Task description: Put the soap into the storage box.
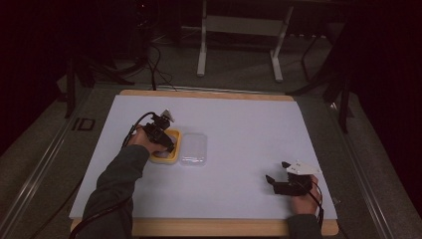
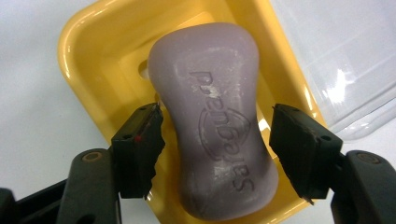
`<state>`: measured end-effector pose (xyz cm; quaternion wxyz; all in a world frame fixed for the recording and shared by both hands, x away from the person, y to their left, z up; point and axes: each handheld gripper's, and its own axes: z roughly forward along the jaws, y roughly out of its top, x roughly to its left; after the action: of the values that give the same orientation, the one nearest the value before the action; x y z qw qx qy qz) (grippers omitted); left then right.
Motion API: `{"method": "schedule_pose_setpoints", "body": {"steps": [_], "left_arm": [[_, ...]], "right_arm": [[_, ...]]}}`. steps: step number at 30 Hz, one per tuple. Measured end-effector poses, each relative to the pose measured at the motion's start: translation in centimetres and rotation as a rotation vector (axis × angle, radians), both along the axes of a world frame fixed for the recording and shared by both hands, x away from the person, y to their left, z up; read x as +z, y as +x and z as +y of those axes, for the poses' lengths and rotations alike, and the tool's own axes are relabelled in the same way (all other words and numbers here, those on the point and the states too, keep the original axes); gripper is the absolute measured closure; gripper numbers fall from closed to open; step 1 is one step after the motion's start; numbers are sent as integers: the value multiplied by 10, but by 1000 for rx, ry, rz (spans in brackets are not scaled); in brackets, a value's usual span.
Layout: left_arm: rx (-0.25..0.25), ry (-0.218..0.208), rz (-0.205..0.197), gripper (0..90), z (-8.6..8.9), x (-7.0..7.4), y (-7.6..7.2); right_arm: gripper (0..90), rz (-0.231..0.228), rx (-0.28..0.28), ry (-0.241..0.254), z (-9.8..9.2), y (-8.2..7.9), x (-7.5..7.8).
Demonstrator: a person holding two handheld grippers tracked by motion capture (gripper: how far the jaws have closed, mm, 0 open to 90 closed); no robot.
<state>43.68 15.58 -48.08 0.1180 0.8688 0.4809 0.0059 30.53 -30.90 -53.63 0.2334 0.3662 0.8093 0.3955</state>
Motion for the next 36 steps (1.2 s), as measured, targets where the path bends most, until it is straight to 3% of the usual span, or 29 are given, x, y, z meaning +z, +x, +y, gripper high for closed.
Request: {"method": "schedule_pose_setpoints", "body": {"steps": [14, 23, 29, 36], "left_arm": [[-36, 19, -122, 316, 2, 21, -14], [-92, 3, -163, 330, -2, 31, -24], [-157, 11, -177, 336, -10, 37, -30], [-182, -9, -210, 336, -17, 39, -40]], "right_arm": [[169, 0, 0, -2, 0, 0, 0], [168, 0, 1, -2, 0, 0, 0], [169, 0, 1, -4, 0, 0, 0], [169, -1, 1, -5, 1, 0, 0]]}}
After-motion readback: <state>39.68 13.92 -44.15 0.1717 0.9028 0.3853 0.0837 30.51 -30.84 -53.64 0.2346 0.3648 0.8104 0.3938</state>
